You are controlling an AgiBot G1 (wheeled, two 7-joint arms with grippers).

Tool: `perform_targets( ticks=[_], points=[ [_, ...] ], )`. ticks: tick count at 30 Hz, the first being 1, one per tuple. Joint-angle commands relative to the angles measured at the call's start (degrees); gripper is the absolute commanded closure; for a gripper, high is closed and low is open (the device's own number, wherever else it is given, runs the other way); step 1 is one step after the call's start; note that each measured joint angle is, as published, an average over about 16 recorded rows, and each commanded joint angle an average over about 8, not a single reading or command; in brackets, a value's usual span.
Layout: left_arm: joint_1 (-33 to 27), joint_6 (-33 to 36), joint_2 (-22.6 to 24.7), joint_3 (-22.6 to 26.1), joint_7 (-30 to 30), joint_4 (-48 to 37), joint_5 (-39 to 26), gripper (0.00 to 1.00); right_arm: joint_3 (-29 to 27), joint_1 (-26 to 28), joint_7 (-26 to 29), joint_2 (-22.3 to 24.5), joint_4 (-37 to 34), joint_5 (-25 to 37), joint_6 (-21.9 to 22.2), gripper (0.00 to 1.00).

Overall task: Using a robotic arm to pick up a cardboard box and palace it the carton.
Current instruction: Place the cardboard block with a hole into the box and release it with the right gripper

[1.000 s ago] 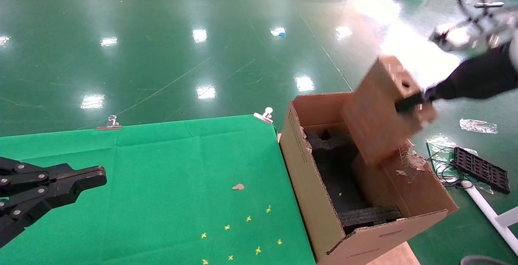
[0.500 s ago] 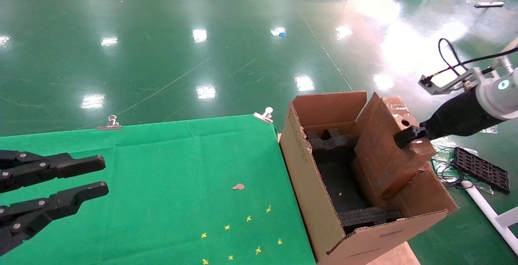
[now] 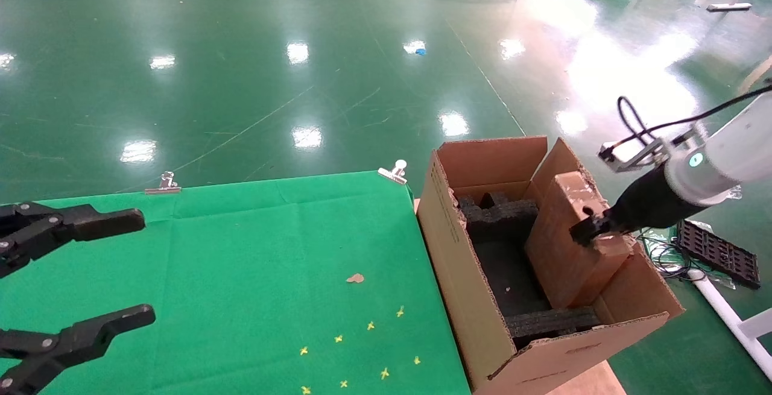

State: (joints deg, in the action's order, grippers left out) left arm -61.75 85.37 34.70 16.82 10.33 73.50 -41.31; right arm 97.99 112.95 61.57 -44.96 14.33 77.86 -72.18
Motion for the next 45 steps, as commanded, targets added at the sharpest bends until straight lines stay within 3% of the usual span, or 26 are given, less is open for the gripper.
perform_targets(
  ticks=[1,20,21,28,29,45],
  points=[
    [0.00,0.00,0.00,0.01,0.00,0.00,0.00,0.00,-0.11,-1.51,-0.02,-0.57,-0.77,-0.38,0.74,1.00],
    [-0.02,-0.03,-0.03,0.07,-0.03,0.00,0.05,0.00,-1.55,-13.26,-2.40,-5.12,-6.17,-3.07,10.04,1.00],
    [-0.02,-0.03,-0.03,0.07,-0.04,0.00,0.05,0.00,-1.70,-13.51,-2.89,-5.17,-6.30,-3.29,10.35,0.92],
    [-0.02,-0.04,-0.04,0.10,-0.05,0.00,0.07,0.00,-2.89,-14.00,-6.24,-4.87,-7.16,-5.02,10.28,0.05],
    [-0.02,-0.04,-0.04,0.10,-0.05,0.00,0.07,0.00,-2.95,-13.98,-6.51,-4.88,-7.39,-5.11,10.08,0.00],
    [-0.03,-0.07,-0.06,0.15,-0.08,0.00,0.10,0.00,-2.52,-13.16,-7.04,-6.27,-11.26,-4.50,8.12,0.00]
  ],
)
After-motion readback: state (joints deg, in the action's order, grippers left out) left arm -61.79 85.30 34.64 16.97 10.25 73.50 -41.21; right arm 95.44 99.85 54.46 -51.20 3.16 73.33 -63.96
